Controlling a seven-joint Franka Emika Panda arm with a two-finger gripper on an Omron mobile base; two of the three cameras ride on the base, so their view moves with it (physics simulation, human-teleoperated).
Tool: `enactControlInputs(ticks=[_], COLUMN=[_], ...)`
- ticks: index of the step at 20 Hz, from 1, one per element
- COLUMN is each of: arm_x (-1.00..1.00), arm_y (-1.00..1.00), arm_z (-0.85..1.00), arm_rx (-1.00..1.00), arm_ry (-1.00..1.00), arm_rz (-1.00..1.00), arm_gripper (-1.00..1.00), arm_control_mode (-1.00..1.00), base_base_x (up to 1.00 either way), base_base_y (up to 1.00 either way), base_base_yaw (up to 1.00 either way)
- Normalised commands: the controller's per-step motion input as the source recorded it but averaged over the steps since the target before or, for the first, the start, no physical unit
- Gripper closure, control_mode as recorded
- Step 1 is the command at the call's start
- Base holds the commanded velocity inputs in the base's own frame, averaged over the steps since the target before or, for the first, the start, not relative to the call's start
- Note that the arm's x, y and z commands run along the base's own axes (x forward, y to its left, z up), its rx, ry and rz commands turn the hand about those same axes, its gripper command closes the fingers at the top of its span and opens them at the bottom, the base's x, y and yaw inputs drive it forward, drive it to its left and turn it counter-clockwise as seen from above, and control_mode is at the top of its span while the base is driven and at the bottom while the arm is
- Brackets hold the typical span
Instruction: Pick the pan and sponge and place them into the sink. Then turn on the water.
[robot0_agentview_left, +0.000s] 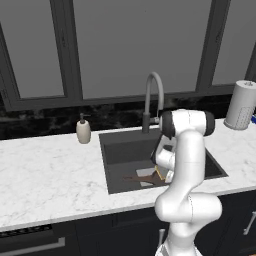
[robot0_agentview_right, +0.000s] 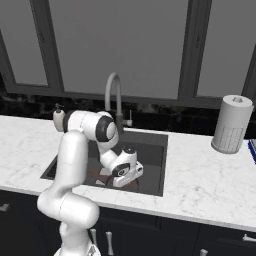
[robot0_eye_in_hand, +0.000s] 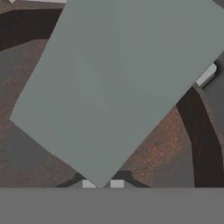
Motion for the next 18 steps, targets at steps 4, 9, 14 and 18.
enactControlInputs(ticks=[4,9,14,18], arm_x=[0.15,0.00,0.00,0.00], arm_y=[0.03,0.00,-0.04,-0.09], arm_z=[0.01,0.62,1.00,1.00], arm_rx=[0.00,0.00,0.01,0.04], arm_ry=[0.08,0.07,0.00,0.00], arm_rz=[0.00,0.00,0.00,-0.04], arm_gripper=[-1.00,-1.00,-1.00,-1.00], arm_control_mode=[-1.00,-1.00,-1.00,-1.00], base_base_x=[0.00,0.00,0.00,0.00], base_base_y=[0.00,0.00,0.00,0.00], base_base_yaw=[0.00,0.00,0.00,0.00])
